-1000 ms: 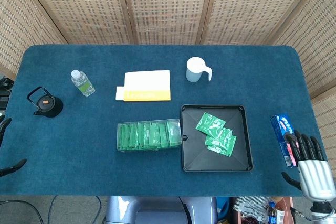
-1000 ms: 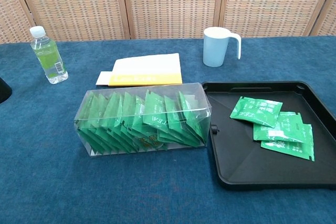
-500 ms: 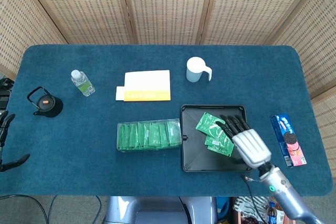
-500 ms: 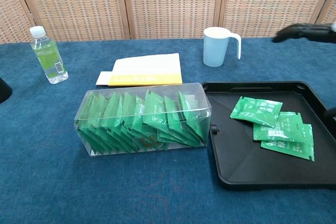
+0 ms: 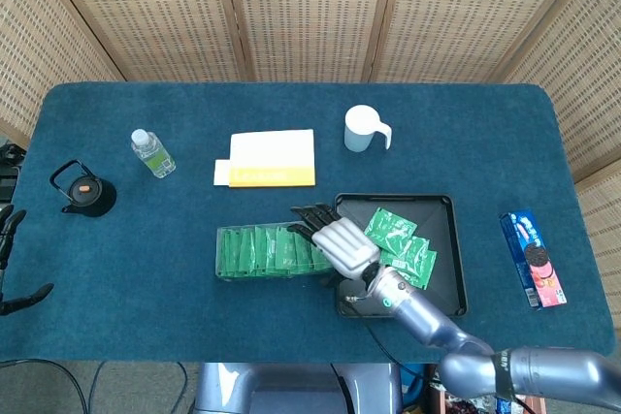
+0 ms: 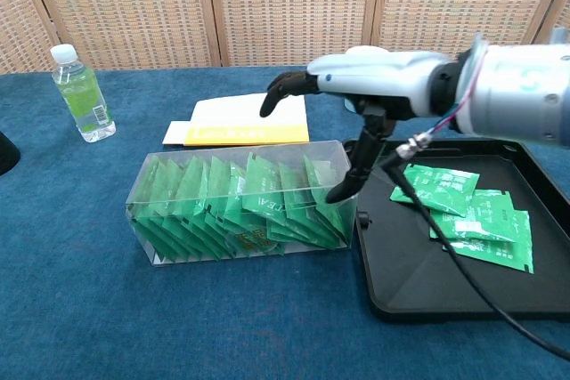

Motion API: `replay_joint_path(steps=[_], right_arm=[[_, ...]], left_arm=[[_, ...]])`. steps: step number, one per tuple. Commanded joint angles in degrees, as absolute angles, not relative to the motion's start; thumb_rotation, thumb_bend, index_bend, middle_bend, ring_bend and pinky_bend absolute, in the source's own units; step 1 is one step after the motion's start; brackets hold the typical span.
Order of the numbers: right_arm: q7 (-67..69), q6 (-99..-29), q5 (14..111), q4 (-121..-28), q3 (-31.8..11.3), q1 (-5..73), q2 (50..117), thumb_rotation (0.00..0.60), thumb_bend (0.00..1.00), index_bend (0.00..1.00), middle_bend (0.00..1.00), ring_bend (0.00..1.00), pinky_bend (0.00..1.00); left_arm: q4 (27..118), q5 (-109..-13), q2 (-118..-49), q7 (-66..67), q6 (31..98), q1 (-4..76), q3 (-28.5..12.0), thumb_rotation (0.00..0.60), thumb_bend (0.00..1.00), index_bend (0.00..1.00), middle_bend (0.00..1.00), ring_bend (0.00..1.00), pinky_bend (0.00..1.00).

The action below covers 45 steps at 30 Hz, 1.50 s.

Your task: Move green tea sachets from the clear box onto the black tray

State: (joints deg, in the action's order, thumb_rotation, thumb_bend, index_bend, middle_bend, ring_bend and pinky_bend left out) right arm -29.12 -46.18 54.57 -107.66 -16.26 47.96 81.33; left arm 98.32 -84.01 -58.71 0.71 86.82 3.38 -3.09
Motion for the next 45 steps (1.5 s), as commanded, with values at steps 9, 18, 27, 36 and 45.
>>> replay_joint_path(steps=[9, 18, 27, 36, 45], right_arm=[[-37.6, -52.0, 38.7, -103.6, -16.4, 58.6, 89.9, 0.600, 0.16, 0.21, 0.00, 0.00, 0.00], [-38.1, -54.8, 38.2, -101.2, -14.6, 60.5, 91.7, 0.600, 0.18, 0.21, 0.00, 0.00, 0.00], [-39.3, -55.9, 37.9, -99.3, -12.5, 61.8, 92.9, 0.600, 0.22, 0.21, 0.00, 0.00, 0.00], [-38.8, -57.5, 39.6, -97.5, -12.1, 62.0, 94.2, 0.600, 0.46, 0.35, 0.00, 0.00, 0.00], [-36.8, -58.9, 39.6, -97.0, -16.4, 62.6, 92.8, 0.600, 0.50, 0.38, 0.00, 0.00, 0.00]], left_arm=[[98.2, -82.8, -58.6, 0.9, 86.4, 3.3, -3.4, 0.600, 0.14, 0.00, 0.00, 0.00, 0.00], [98.2, -82.6, -58.2, 0.0, 86.5, 3.2, -3.6, 0.600, 0.14, 0.00, 0.00, 0.00, 0.00], [98.0, -82.5, -58.1, 0.0, 86.5, 3.2, -3.7, 0.600, 0.14, 0.00, 0.00, 0.00, 0.00], [98.1, -82.6, -57.9, -0.4, 86.5, 3.1, -3.7, 0.600, 0.14, 0.00, 0.00, 0.00, 0.00], [97.8, -82.1, -57.7, -1.2, 85.6, 3.4, -3.9, 0.600, 0.14, 0.00, 0.00, 0.00, 0.00]])
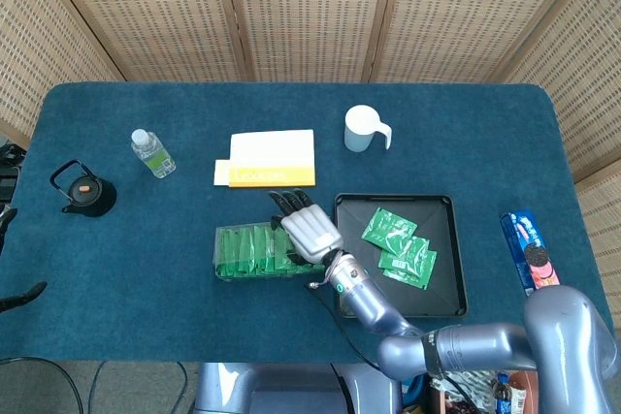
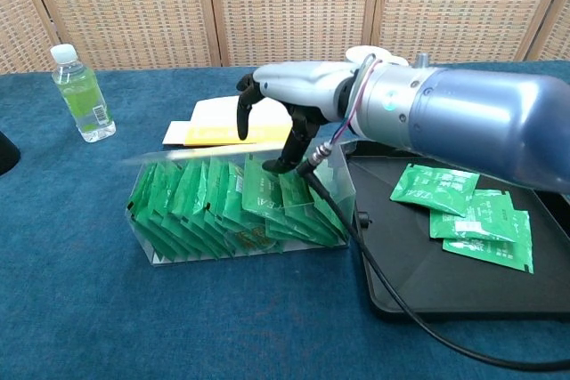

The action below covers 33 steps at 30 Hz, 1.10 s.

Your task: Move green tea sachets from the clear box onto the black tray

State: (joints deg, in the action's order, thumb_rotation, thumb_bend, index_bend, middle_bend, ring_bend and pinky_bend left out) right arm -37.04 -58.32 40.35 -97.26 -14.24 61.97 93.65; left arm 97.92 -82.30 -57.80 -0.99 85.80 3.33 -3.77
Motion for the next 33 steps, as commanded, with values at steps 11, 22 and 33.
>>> replay_joint_path(steps=[11, 22, 33], right_arm=[[-39.9, -61.6, 32.8, -92.1, -20.9, 66.4, 93.1, 0.600, 0.51, 0.38, 0.00, 0.00, 0.00], [-34.8, -66.3, 43.8, -79.1, -19.9, 66.3, 100.1, 0.600, 0.51, 0.32, 0.00, 0.00, 0.00], [-29.7, -63.4, 53.4, -85.0, -16.6, 63.1, 95.0, 0.600, 0.25, 0.31, 0.00, 0.00, 0.00]], left_arm=[[97.5, -80.6, -57.4, -2.4, 84.2, 3.8, -4.2, 0.600, 0.14, 0.00, 0.00, 0.00, 0.00], [97.2, -80.1, -57.5, -2.5, 83.3, 4.2, -4.3, 0.600, 0.14, 0.00, 0.00, 0.00, 0.00], [97.0, -80.1, -57.6, -2.7, 82.9, 4.4, -4.2, 0.600, 0.14, 0.00, 0.00, 0.00, 0.00]])
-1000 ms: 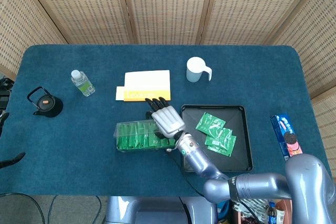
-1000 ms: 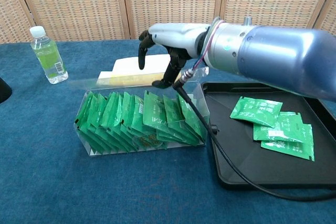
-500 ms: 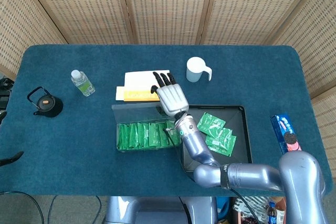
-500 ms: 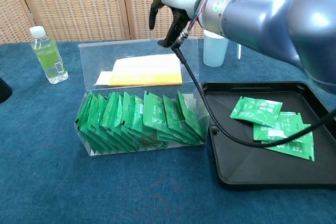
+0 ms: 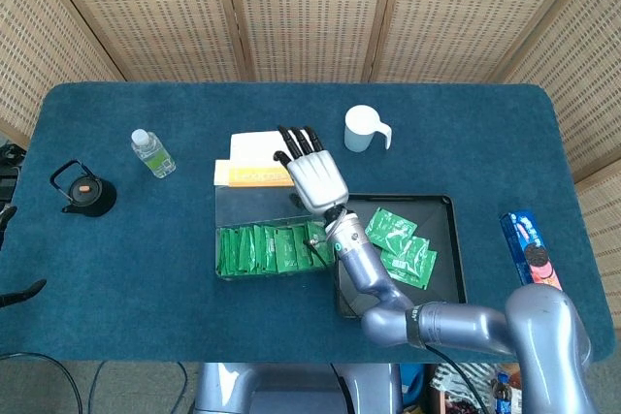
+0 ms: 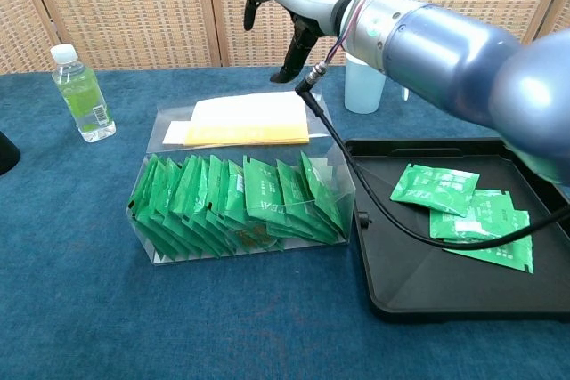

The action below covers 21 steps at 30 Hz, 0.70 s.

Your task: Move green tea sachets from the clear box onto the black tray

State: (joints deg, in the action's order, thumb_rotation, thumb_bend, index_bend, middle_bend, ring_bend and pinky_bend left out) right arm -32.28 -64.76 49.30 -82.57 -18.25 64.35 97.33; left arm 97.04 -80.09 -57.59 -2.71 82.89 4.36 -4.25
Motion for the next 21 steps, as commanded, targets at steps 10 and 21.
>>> replay_joint_path(steps=[10, 21], right_arm=[[-23.0, -56.7, 70.5, -88.1, -8.2, 61.0, 87.2, 0.600, 0.25, 0.33, 0.00, 0.00, 0.00], [-24.5, -54.5, 78.6, -86.0, -4.2, 60.8, 86.7, 0.600, 0.25, 0.37, 0.02, 0.00, 0.00]], left_arm=[[97.3, -80.4, -57.8, -2.1, 82.6, 4.6, -4.0, 0.600, 0.14, 0.00, 0.00, 0.00, 0.00], [97.3, -80.4, -58.0, -1.7, 82.3, 4.8, -3.9, 0.600, 0.14, 0.00, 0.00, 0.00, 0.00]])
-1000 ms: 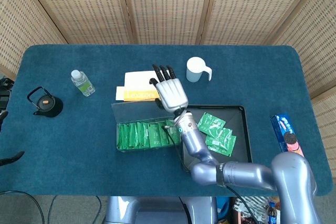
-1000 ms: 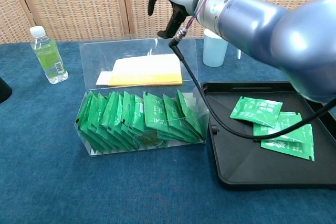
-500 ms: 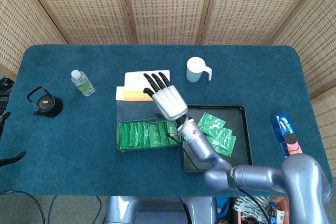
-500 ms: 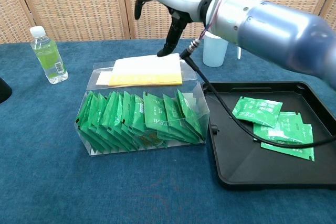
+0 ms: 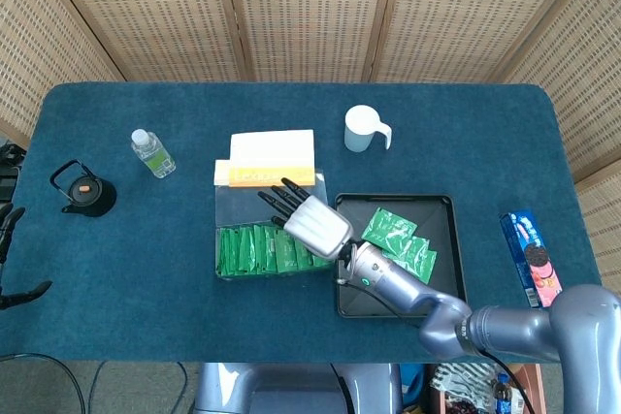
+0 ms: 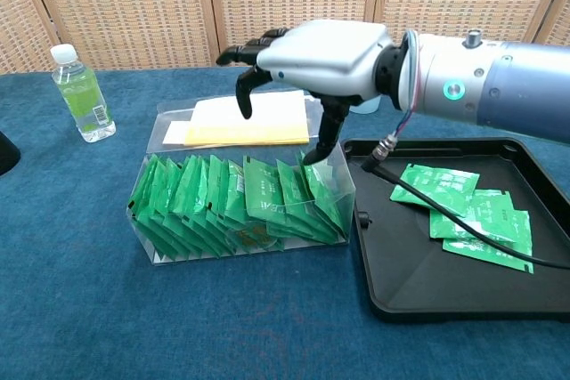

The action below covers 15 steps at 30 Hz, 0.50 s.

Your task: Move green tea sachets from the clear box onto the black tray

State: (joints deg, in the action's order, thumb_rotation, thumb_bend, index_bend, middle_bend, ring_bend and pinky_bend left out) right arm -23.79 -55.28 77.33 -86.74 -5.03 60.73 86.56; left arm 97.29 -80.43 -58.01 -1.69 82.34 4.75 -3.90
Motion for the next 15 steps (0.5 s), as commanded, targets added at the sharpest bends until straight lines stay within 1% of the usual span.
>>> replay_joint_path(steps=[1, 15], right_arm=[[-24.8, -54.1, 78.9, -85.7, -4.0, 60.9, 86.9, 0.600, 0.25, 0.37, 0.02, 0.00, 0.00], [-26.9, -51.2, 78.2, -82.5, -3.6, 60.0, 89.4, 0.600, 0.25, 0.38, 0.02, 0.00, 0.00]], left_arm=[[97.3, -80.4, -58.1, -1.7, 82.3, 4.8, -3.9, 0.600, 0.14, 0.00, 0.00, 0.00, 0.00], [97.2, -80.3, -57.9, -2.2, 82.1, 4.9, -3.9, 0.600, 0.14, 0.00, 0.00, 0.00, 0.00]])
